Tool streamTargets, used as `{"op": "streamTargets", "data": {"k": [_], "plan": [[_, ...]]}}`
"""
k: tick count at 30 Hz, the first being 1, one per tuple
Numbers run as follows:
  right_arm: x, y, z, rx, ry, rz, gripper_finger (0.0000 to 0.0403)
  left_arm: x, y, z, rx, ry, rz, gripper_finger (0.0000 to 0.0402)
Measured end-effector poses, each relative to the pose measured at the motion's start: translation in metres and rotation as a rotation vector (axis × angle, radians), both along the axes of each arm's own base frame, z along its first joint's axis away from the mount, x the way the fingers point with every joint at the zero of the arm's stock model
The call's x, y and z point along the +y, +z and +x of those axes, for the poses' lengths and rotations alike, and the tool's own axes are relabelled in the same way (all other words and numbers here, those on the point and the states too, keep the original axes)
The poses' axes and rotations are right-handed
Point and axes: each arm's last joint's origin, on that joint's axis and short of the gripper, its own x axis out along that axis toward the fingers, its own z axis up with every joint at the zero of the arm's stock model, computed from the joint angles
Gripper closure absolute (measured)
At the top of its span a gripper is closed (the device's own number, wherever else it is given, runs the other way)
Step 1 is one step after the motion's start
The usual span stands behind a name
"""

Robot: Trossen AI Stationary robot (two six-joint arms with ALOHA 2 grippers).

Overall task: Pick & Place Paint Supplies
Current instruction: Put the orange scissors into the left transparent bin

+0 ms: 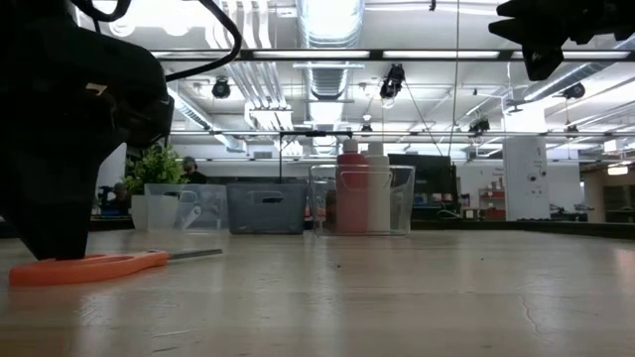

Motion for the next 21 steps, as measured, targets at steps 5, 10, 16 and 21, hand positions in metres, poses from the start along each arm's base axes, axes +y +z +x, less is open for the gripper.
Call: {"op": "streamTargets", "data": {"k": [5,10,16,21], "plan": [[0.0000,0.0000,0.0000,0.000,0.000,0.000,0.0287,-0.0002,0.0000,0.0001,-0.001,-0.004,-0.003,0.0296],[0.0000,0.0000,0.0000,0.000,0.000,0.000,0.0287,0.0003,-0.0006,-0.0008,0.010,-0.020,0.003,0.0322],[0.0000,0.0000,0.0000,0.000,0.000,0.000,0.0287,0.0018,-0.0014,-0.0035,0.044,-0.028,0.012,0.0387],[0.0000,0.0000,0.0000,0.000,0.000,0.000,0.0287,0.0022,-0.0016,-0.0050,0.067,-0.033,0.008,0.0387]]}}
